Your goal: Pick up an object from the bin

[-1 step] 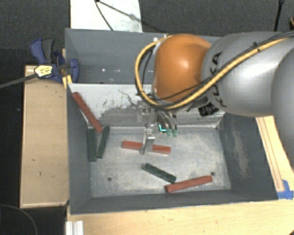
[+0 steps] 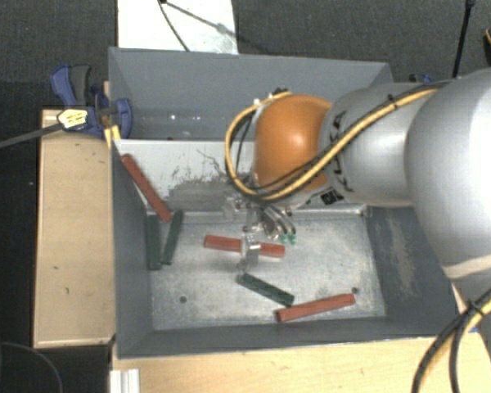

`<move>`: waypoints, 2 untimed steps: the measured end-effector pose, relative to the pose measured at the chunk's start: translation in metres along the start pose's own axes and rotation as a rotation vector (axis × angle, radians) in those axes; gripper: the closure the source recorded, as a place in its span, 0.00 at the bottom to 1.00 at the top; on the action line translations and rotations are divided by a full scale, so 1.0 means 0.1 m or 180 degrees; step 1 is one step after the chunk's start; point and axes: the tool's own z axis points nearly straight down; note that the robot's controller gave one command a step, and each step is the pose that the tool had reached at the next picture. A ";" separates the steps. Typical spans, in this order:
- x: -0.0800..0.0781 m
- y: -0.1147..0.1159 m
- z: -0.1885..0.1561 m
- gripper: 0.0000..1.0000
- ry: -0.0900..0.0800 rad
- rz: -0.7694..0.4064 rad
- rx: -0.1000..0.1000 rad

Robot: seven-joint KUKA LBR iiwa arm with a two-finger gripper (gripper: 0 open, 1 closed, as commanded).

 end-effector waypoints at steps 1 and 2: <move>-0.02 0.01 -0.04 1.00 -0.0020 0.0014 -0.0006; -0.02 0.01 -0.04 0.00 -0.0020 0.0023 -0.0006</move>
Offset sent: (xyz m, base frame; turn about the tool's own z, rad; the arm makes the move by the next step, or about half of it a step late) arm 0.0000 0.0000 0.0000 0.0000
